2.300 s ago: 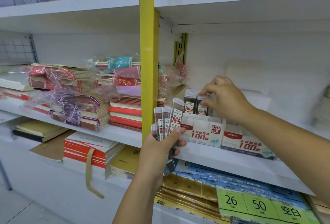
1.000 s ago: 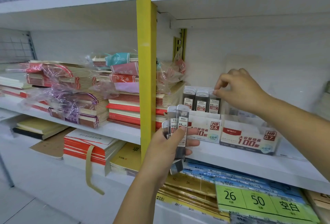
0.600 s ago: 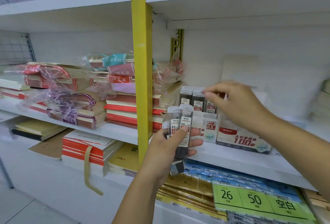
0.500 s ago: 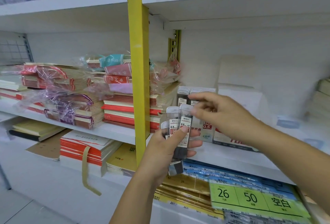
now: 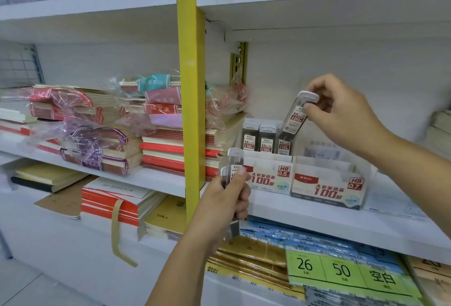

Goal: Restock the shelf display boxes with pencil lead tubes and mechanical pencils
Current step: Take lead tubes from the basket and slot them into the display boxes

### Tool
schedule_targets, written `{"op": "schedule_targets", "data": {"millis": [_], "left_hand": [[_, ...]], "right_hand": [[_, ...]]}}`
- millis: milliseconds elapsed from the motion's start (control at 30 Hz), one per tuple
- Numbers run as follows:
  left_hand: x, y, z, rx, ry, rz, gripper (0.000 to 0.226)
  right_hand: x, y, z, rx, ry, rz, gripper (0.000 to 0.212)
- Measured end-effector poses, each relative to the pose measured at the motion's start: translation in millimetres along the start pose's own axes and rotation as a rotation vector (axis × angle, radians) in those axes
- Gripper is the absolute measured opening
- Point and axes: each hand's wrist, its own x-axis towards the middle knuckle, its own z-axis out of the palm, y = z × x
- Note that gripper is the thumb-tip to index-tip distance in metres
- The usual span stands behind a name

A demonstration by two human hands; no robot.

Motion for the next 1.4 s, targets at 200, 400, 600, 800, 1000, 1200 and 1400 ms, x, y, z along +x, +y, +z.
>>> {"op": "schedule_targets", "data": {"millis": [200,400,600,800,1000,1200,1400], "left_hand": [[0.2,2.4,1.2,-0.075,-0.057,-0.041,0.025],[-2.3,0.7,-2.7,0.048,-0.058,0.015,0.018],[-3.9,5.0,1.5,-0.068,-0.056,0.035,0.020],[-5.5,6.4,6.3,-0.115,-0.098,0.065,0.024],[-7.5,4.6,12.8,-0.086,-0.167,0.108,0.035],[-3.2,3.2,9.8,-0.104,-0.133,0.053,0.024],[0.4,0.6,2.9,-0.003,0.003,0.105,0.017]], "right_hand": [[8.2,15.8,22.4,-0.232,-0.199,-0.004,0.026],[15.2,27.4,36.6,-0.299,-0.204,0.070,0.011],[9.4,25.7,37.5,-0.461,-0.135,0.071,0.020],[-33.8,-19.6,35.8,-0.085,-0.195,0.009,0.029],[-54.2,-36.9,46.6,0.300,-0.373,0.161,0.034],[-40.5,-23.9,28.3,0.464,-0.049,0.286,0.023],[-9.0,-2.6,3.9,-0.014,0.033,-0.001,0.027]]}}
